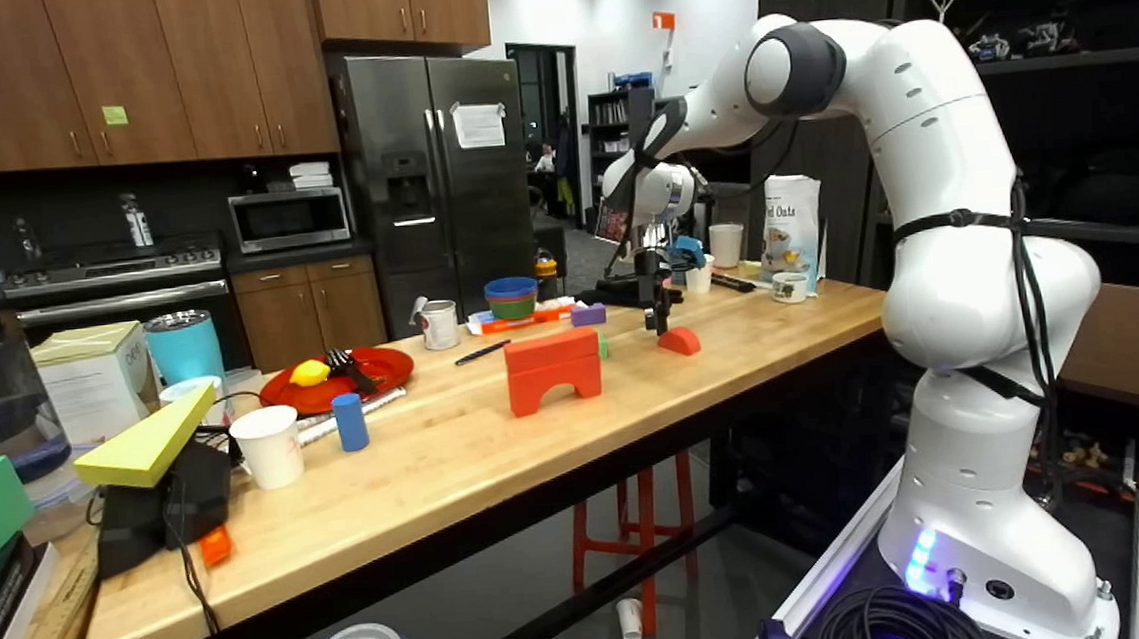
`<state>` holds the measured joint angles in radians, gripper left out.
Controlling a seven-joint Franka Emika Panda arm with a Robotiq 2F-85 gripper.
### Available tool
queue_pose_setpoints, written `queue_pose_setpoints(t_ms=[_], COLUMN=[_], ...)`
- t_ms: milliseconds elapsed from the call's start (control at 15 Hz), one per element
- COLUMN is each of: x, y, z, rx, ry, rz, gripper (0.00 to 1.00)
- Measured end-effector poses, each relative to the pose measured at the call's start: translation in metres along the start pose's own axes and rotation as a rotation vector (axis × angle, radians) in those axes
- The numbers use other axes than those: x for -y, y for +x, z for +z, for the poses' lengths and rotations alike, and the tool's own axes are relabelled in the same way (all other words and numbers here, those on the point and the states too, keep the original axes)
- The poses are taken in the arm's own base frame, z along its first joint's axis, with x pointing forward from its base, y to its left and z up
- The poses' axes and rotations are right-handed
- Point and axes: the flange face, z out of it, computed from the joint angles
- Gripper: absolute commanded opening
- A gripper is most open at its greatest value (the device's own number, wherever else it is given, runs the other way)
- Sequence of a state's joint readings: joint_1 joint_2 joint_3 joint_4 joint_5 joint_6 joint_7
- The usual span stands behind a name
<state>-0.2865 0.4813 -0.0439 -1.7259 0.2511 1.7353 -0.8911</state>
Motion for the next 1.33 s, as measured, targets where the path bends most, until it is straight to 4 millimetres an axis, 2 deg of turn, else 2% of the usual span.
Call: queue_pose_setpoints(t_ms=[333, 867, 1267, 1333], x=[-0.0004, -0.0014, 0.0013, 0.0018], y=[0.0010, 0.0080, 0.0083, 0.0078], z=[0.0006, -0.0071, -0.0053, -0.0047], rx=[0.007, 0.091, 0.126, 0.131], ry=[-0.011, -0.186, -0.206, -0.202], rz=[0.007, 0.159, 0.192, 0.194], gripper=[1.00, 1.00, 1.00, 0.75])
